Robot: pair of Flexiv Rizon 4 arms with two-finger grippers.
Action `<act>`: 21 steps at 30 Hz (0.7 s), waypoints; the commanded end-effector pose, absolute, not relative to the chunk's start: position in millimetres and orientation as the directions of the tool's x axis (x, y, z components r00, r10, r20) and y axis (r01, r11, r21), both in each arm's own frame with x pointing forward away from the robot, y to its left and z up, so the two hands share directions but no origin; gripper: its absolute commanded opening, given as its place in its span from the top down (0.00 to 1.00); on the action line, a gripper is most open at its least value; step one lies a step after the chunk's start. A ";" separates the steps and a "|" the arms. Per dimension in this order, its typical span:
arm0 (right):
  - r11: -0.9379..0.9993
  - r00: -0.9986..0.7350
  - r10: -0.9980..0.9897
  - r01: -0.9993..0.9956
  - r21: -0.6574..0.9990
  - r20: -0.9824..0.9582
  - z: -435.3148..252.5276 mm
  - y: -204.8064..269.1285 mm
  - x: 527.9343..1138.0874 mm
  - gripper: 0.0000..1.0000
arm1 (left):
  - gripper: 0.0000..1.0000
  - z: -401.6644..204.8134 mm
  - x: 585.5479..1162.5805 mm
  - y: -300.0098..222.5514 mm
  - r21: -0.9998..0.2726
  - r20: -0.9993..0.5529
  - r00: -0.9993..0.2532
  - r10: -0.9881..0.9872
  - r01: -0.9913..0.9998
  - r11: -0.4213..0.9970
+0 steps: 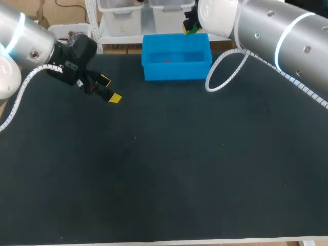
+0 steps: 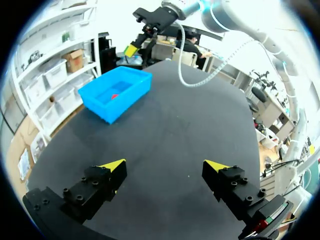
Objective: Use the left arm to pick the red cube and place it into the blue plastic box first, then use the right arm to grasp the green cube and put it into the same blue plastic box after the first action is fully finished.
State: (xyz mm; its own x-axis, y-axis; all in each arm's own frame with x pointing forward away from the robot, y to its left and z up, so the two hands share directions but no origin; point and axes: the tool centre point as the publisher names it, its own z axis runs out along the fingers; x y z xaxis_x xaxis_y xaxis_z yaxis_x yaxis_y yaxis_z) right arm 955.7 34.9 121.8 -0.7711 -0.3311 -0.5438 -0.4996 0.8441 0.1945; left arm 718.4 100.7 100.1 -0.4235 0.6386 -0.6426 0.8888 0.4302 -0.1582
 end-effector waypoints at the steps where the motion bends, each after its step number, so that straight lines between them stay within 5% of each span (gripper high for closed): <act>1: 0.836 -0.834 -0.421 -0.509 0.203 -0.357 118.6 45.9 992.4 1.00 | 0.00 98.8 718.1 101.8 -0.157 -0.648 -0.419 0.636 0.891 0.427; 14: 0.837 -0.834 -0.441 -0.516 0.184 -0.331 107.3 46.9 1001.4 1.00 | 0.00 98.8 718.1 101.8 -0.157 -0.648 -0.419 0.636 0.891 0.427; 15: 0.839 -0.835 -0.441 -0.514 0.180 -0.330 107.3 46.9 1001.5 0.83 | 0.00 98.8 718.1 101.8 -0.157 -0.648 -0.419 0.636 0.891 0.427; 16: 0.841 -0.837 -0.440 -0.511 0.179 -0.327 107.3 47.0 1001.5 0.54 | 0.00 98.8 718.1 101.8 -0.157 -0.648 -0.419 0.636 0.891 0.427; 17: 0.849 -0.845 -0.430 -0.498 0.176 -0.317 107.3 47.0 1001.3 0.00 | 0.00 98.8 718.1 101.8 -0.157 -0.648 -0.419 0.636 0.891 0.427; 21: 0.849 -0.846 -0.426 -0.496 0.181 -0.320 106.5 45.6 1002.1 0.00 | 0.00 98.8 718.1 101.8 -0.157 -0.648 -0.419 0.636 0.891 0.427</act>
State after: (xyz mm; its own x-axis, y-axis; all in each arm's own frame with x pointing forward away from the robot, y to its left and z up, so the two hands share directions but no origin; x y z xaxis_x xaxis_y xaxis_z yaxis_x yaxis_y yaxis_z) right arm 976.7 37.7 100.8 -0.7258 -0.2955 -0.6213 -0.4955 0.8510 0.1742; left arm 718.4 100.7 100.1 -0.4234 0.6386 -0.6426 0.8888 0.4302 -0.1581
